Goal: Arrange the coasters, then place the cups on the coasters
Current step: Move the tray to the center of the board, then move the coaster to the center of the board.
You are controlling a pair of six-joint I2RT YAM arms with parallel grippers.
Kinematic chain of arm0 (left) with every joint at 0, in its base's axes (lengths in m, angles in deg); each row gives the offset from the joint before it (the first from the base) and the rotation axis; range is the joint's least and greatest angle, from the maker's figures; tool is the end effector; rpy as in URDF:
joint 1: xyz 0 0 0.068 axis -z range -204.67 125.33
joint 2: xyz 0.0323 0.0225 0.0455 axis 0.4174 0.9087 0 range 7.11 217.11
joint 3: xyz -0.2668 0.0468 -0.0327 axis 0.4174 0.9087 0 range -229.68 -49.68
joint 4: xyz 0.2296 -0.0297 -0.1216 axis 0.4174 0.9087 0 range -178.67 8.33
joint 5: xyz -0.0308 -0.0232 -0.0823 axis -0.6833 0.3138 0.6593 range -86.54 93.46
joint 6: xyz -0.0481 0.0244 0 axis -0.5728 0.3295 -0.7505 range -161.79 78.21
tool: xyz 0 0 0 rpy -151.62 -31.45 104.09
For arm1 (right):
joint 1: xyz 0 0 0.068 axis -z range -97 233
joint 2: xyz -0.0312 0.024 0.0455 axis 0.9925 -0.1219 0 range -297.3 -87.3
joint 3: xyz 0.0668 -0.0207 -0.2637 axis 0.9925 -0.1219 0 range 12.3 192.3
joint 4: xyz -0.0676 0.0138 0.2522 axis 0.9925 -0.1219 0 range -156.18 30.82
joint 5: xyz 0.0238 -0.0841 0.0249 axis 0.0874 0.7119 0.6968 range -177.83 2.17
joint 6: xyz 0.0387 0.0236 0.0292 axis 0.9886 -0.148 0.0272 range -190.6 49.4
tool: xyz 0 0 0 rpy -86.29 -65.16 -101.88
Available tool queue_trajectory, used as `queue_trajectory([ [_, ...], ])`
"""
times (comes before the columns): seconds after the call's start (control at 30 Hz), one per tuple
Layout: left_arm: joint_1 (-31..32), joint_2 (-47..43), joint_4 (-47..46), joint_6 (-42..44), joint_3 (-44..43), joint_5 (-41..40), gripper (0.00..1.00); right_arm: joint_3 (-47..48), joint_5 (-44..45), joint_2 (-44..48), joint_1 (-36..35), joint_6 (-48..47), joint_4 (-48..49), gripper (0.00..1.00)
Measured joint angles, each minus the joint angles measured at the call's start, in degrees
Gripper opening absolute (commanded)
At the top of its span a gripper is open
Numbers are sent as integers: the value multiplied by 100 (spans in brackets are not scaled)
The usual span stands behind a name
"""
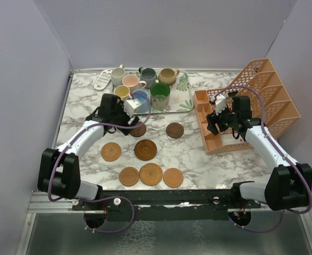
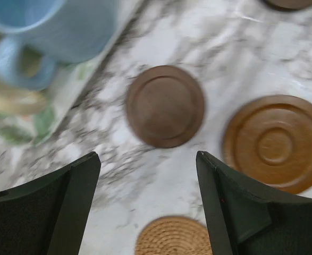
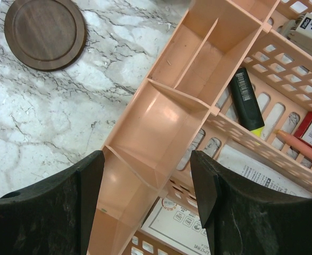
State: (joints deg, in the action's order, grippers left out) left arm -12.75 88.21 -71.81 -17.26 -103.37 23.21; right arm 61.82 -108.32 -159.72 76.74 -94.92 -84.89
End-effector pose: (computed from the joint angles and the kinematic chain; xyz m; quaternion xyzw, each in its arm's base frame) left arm 0.2922 -0.0740 0.2398 0.3472 0.8414 -0.1150 0.3978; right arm 0.2573 0.0407 0.2445 -0.3033 0.8714 0.1098 0.3695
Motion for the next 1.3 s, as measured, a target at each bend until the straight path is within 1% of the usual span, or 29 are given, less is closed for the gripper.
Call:
queue_trajectory([
  [0.17, 1335, -129, 330, 538, 210, 271, 76, 0, -2, 11, 0, 0, -2, 66],
  [0.3, 2221, -114, 487, 848, 210, 334, 75, 0, 4, 17, 0, 0, 0, 66],
  [0.47, 3235, 155, 560, 1163, 251, 286, 75, -26, 31, 68, 0, -2, 7, 66],
  [0.53, 3504, 243, 612, 1250, 334, 229, 75, -63, 46, 81, 0, -2, 7, 66],
  [0.7, 3891, 319, 758, 1381, 492, 74, 75, -96, 55, 81, 0, -4, 7, 66],
  [0.93, 4194, 435, 782, 1539, 664, -186, 75, -96, 79, 81, 0, -42, 7, 66],
  [1.3, 4286, 319, 798, 1657, 866, -501, 75, -98, 120, 57, 0, -94, 7, 66],
])
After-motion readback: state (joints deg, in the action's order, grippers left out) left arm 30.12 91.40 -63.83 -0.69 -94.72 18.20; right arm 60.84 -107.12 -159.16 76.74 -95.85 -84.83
